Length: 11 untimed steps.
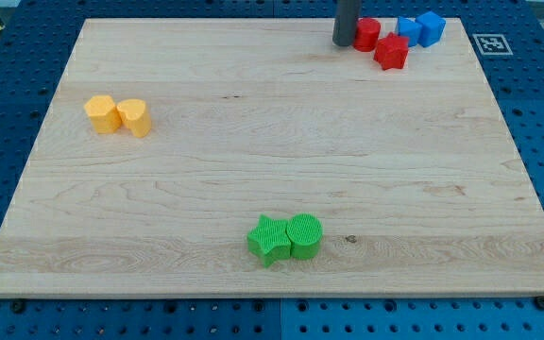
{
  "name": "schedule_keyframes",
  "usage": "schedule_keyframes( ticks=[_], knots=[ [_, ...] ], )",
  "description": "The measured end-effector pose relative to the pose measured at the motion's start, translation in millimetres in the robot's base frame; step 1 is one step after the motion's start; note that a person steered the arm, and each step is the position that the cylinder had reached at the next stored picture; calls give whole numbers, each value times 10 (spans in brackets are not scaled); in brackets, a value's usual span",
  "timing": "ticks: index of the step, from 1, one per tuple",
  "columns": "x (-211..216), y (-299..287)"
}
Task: Push the yellow hexagon along with yellow heart slightly right
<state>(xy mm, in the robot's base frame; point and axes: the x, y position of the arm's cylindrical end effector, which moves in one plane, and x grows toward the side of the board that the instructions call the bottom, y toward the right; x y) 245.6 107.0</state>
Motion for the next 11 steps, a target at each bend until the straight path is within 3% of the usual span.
schedule_keyframes(
  ticks=[1, 4, 6, 10, 11],
  knots=[
    [81, -369],
    [702, -3619],
    [1483, -3898],
    [1588, -3136],
    [1554, -3376]
  ],
)
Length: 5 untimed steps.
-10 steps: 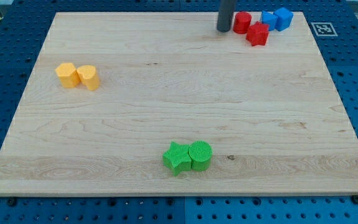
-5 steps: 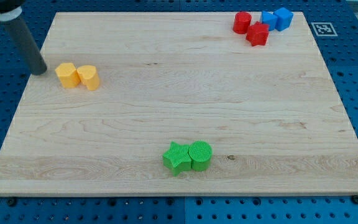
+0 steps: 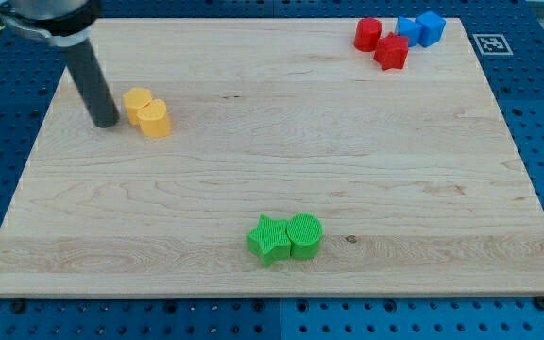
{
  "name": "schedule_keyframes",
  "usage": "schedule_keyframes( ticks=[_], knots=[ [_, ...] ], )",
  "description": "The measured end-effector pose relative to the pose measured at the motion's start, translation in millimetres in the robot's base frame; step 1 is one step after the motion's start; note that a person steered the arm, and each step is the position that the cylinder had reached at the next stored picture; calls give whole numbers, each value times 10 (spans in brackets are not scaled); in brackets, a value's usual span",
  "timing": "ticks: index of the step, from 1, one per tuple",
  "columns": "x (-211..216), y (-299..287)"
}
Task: Push the yellow hexagon along with yellow heart slightly right
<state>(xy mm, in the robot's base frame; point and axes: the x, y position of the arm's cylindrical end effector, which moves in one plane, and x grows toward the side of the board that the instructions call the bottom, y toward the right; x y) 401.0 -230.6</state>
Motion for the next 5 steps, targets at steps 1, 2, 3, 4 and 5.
schedule_keyframes(
  ticks=[1, 2, 3, 4, 5],
  knots=[
    [-200, -391],
    [-460, -113],
    [-460, 256],
    [-416, 289],
    [-311, 320]
  ],
)
